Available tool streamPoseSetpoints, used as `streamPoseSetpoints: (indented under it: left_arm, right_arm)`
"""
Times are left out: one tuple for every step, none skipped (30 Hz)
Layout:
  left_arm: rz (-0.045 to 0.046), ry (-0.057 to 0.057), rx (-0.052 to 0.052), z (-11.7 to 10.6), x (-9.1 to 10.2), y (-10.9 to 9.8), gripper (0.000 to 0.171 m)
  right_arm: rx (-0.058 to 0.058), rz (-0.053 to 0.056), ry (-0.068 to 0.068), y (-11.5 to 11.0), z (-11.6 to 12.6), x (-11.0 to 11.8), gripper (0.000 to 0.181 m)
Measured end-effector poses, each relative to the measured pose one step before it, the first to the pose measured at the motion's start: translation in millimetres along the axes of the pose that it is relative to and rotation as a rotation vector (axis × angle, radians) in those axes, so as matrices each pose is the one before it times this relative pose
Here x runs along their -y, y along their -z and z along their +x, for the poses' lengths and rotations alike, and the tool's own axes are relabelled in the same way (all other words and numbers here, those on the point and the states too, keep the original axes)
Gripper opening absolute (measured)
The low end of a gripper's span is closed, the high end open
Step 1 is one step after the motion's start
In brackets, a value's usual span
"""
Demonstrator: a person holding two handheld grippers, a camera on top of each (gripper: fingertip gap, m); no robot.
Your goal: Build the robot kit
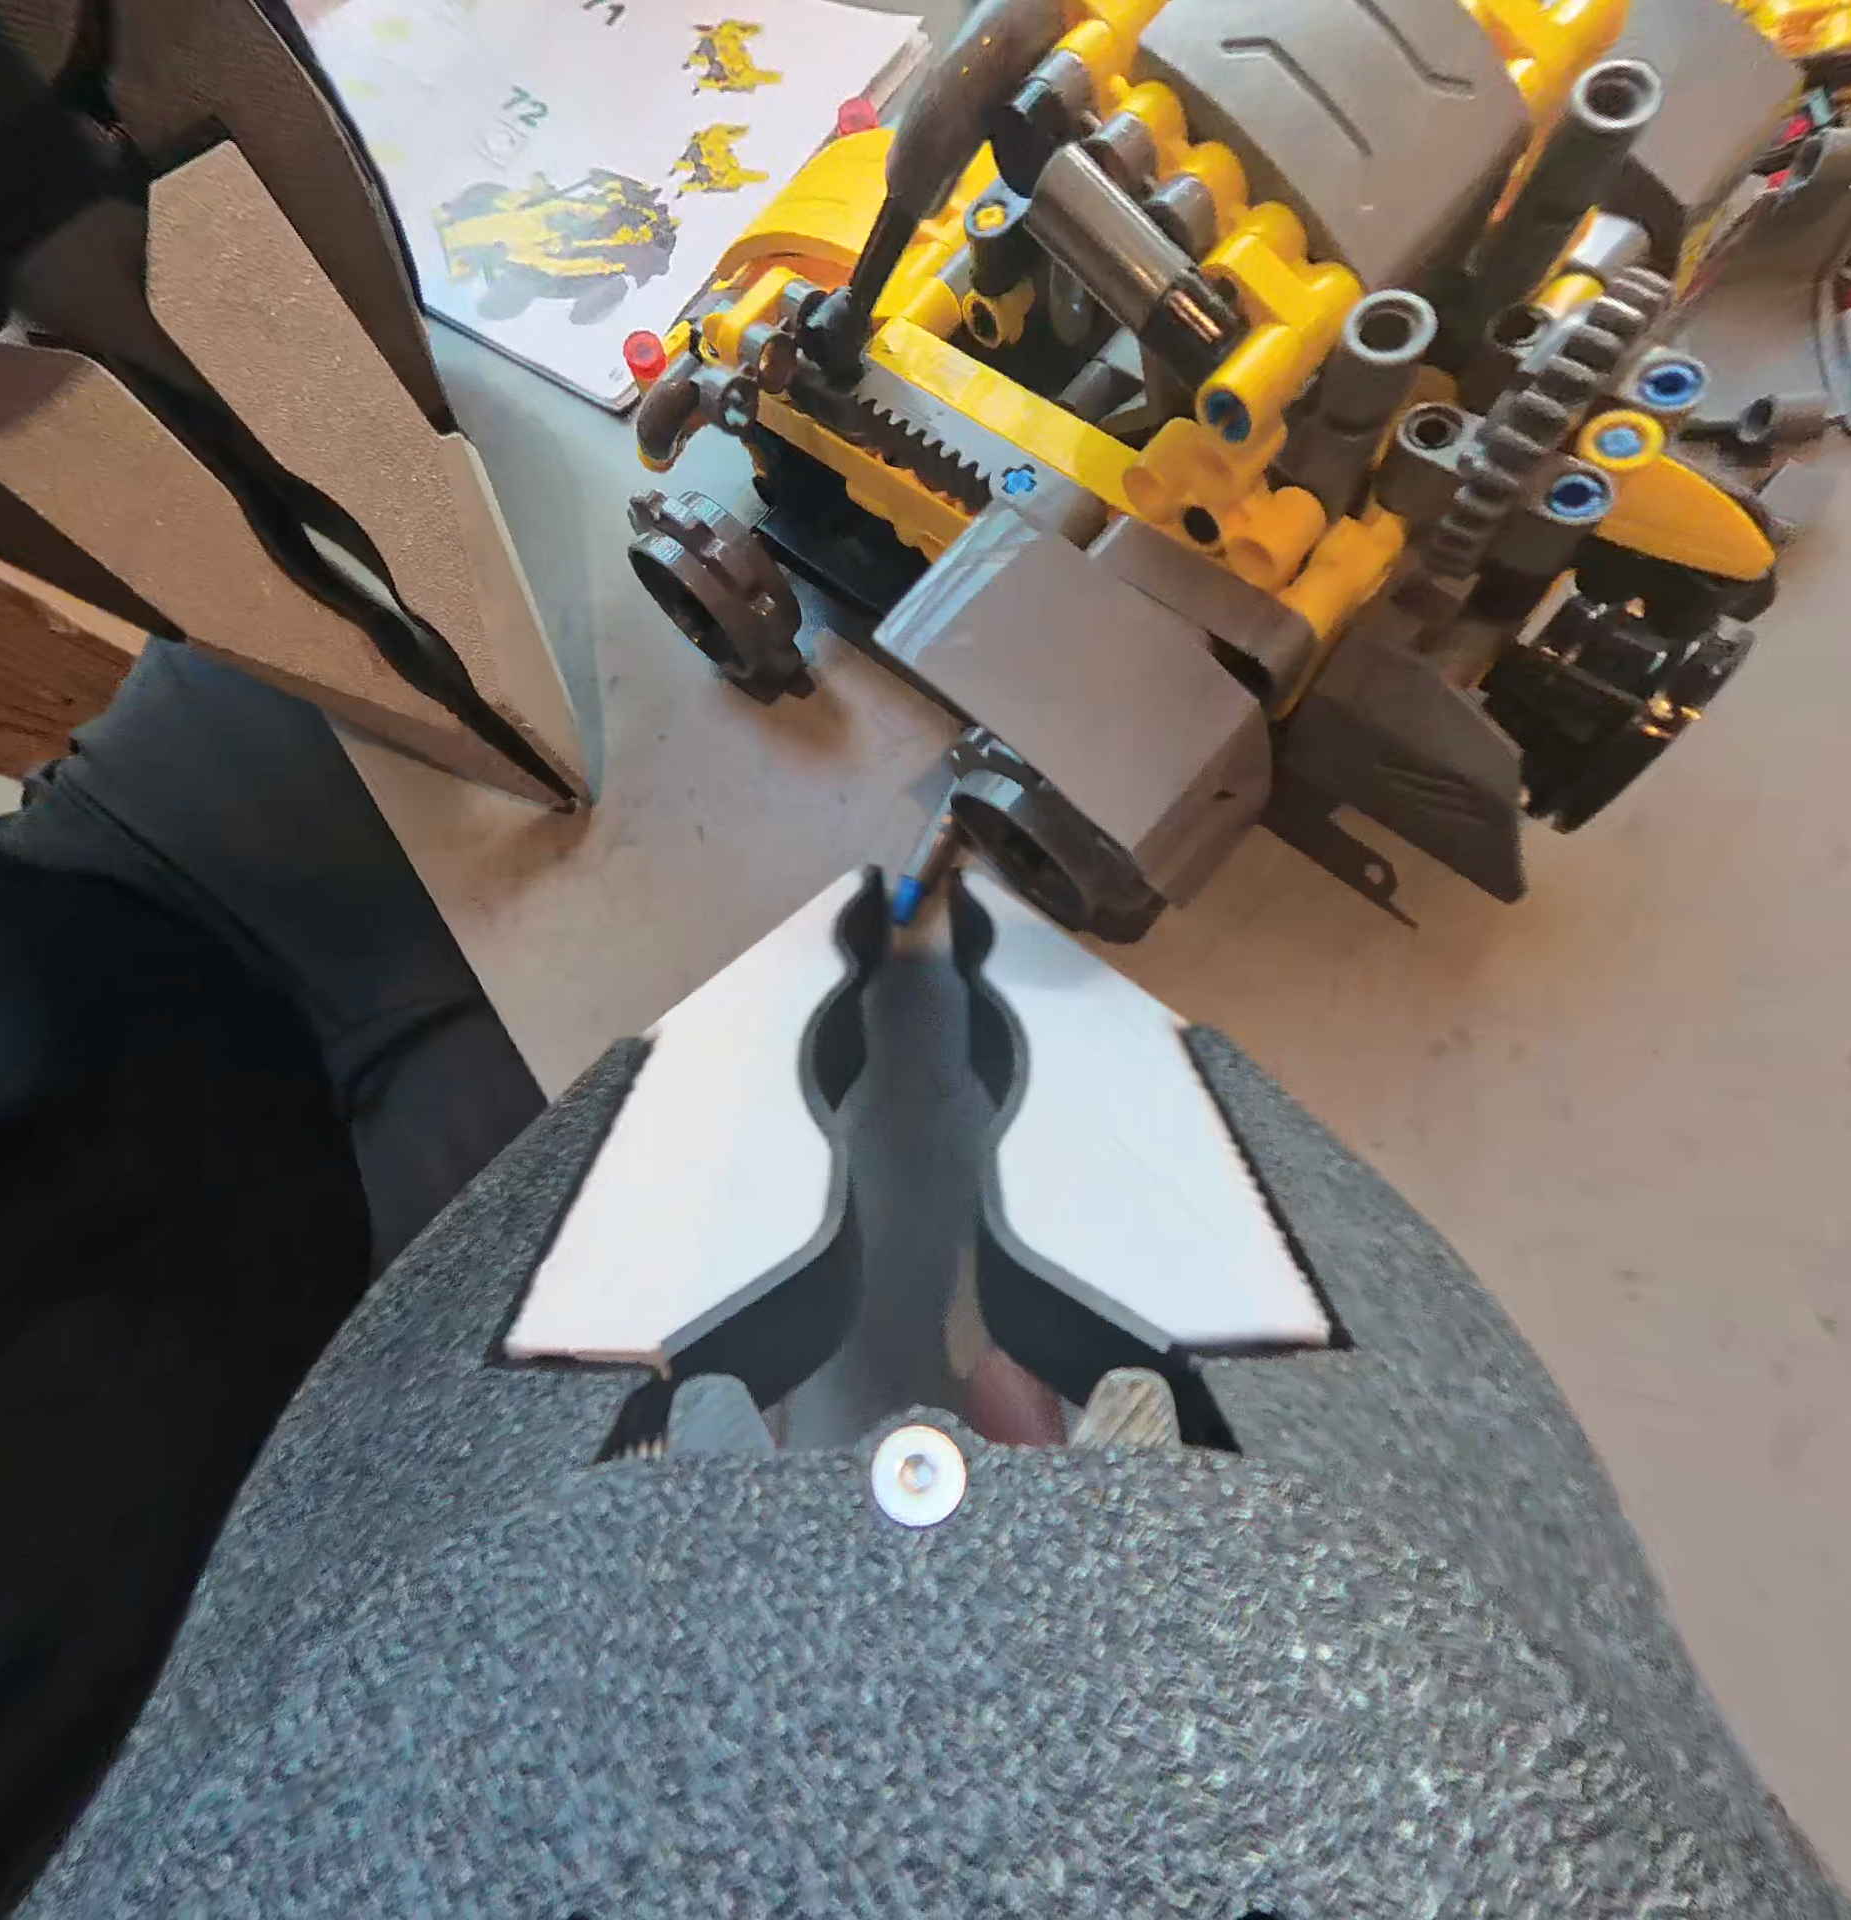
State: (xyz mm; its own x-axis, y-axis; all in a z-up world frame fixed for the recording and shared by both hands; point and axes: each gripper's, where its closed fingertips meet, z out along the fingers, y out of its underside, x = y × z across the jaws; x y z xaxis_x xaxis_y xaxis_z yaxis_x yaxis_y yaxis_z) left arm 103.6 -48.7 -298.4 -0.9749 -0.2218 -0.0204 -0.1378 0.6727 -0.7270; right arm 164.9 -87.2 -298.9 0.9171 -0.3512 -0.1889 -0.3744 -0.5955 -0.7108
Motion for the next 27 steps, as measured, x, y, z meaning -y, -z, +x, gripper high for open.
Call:
streamPoseSetpoints:
  left_arm:
    - [-0.00021,-0.0004,0.0064,0.0,-0.09,-0.03,0.0]
    - [-0.00023,-0.0012,0.0065,0.02,-0.04,0.06,0.0]
    - [-0.00034,0.001,0.0052,0.05,-0.08,0.09,0.0]
    - [-0.00046,0.0021,0.0037,0.41,-0.18,0.19,0.0]
    - [-0.00084,0.0024,0.0037,0.36,-0.43,0.43,0.0]
    - [-0.00028,0.0026,0.0026,0.6,-0.36,0.55,0.0]
    - [-0.0001,0.0017,0.0006,0.79,-0.48,0.54,0.0]
    - [-0.00014,0.0002,-0.0008,0.93,-0.35,0.4,0.0]
    - [-0.00013,-0.0006,0.0002,0.38,-0.09,0.25,0.0]
    - [-0.00038,-0.0001,0.0,0.01,0.01,-0.04,0.0]
    - [-0.00027,0.0039,-0.0023,-0.1,0.0,-0.05,0.0]
    - [0.00025,0.0097,0.0005,-1.04,0.08,0.01,0.0]
    - [0.00086,0.0166,0.0079,-2.66,0.15,0.11,0.004]
    - [0.00047,0.0199,0.0086,-2.94,0.14,0.11,0.011]
    - [-0.00055,0.0177,0.0022,-2.02,0.1,-0.17,0.015]
    - [-0.00089,0.0154,0.0024,-1.73,0.21,-0.28,0.02]
    - [-0.00089,0.0104,0.0002,-0.7,0.43,-0.64,0.025]
    - [-0.0008,0.0034,-0.0037,0.55,0.74,-0.83,0.028]
    - [-0.00009,-0.0024,-0.004,1.0,1.0,-1.08,0.028]
    - [-0.00043,-0.0058,-0.0047,1.32,1.27,-1.41,0.027]
    - [-0.0002,-0.0069,-0.0064,1.54,1.44,-1.57,0.027]
    - [-0.0001,-0.0044,-0.0058,1.04,1.38,-1.47,0.026]
    - [-0.0002,-0.0036,-0.0083,1.09,1.08,-1.16,0.023]
    - [-0.00079,-0.0081,-0.0118,1.81,0.66,-0.63,0.015]
    - [-0.00082,-0.013,-0.0077,1.82,0.09,-0.24,0.006]
    - [-0.00003,-0.0143,0.0036,0.63,-0.07,0.15,0.005]
    - [-0.00002,-0.0152,0.006,0.49,-0.16,0.28,0.005]
  right_arm:
    - [-0.008,-0.0057,0.005,-1.19,0.59,0.78,0.006]
    - [-0.0048,-0.0046,0.0089,-0.42,0.03,0.05,0.006]
    - [0.0014,-0.006,0.0095,1.04,-0.81,-1.18,0.006]
    - [0.0108,-0.0113,0.0067,2.32,-2.24,-2.63,0.005]
    - [0.031,-0.0126,0.0125,2.57,-5.93,-4.0,0.004]
    - [0.0304,-0.0061,0.016,2.34,-6.71,-4.28,0.004]
    - [0.0117,-0.0008,0.013,2.63,-4.11,-3.95,0.004]
    - [0.0251,-0.0052,0.0182,2.64,-6.06,-4.07,0.004]
    - [0.0351,-0.0106,0.0243,2.03,-7.95,-4.24,0.004]
    - [-0.0041,-0.0051,0.0179,1.82,-1.92,-2.55,0.004]
    - [-0.0073,-0.0068,0.0189,1.6,-0.81,-1.9,0.004]
    - [0.0123,-0.0091,0.0251,0.5,-3.8,-1.49,0.004]
    - [0.0043,-0.0052,0.0254,-0.11,-2.46,-0.35,0.004]
    - [-0.0015,-0.0035,0.0277,-0.52,-1.63,0.27,0.004]
    - [0.0105,-0.0002,0.0329,-1.04,-3.18,0.49,0.004]
    - [-0.0021,0.0022,0.0292,-1.02,-1.04,0.99,0.004]
    - [-0.0075,0.0018,0.0213,-0.87,0.27,1.05,0.003]
    - [0.0014,0.0015,0.0177,-0.91,-0.9,0.99,0.003]
    - [0.0001,0.0025,0.0202,-1.14,-1.24,1.28,0.003]
    - [-0.0057,0.0029,0.0225,-1.33,-0.95,1.23,0.003]
    - [-0.0081,0.0031,0.0254,-1.04,-0.69,1.32,0.003]
    - [-0.0089,0.0029,0.029,-0.93,-0.91,1.47,0.003]
    - [-0.0145,0.0057,0.0318,-0.93,-0.4,2.16,0.003]
    - [-0.0237,0.0091,0.0371,-0.98,0.37,2.68,0.003]
    - [-0.0303,0.0032,0.0458,-1.0,0.82,2.01,0.003]
    - [-0.0388,-0.0107,0.0531,-1.29,1.4,-0.07,0.003]
    - [-0.032,-0.0078,0.0511,-1.18,0.5,0.18,0.004]
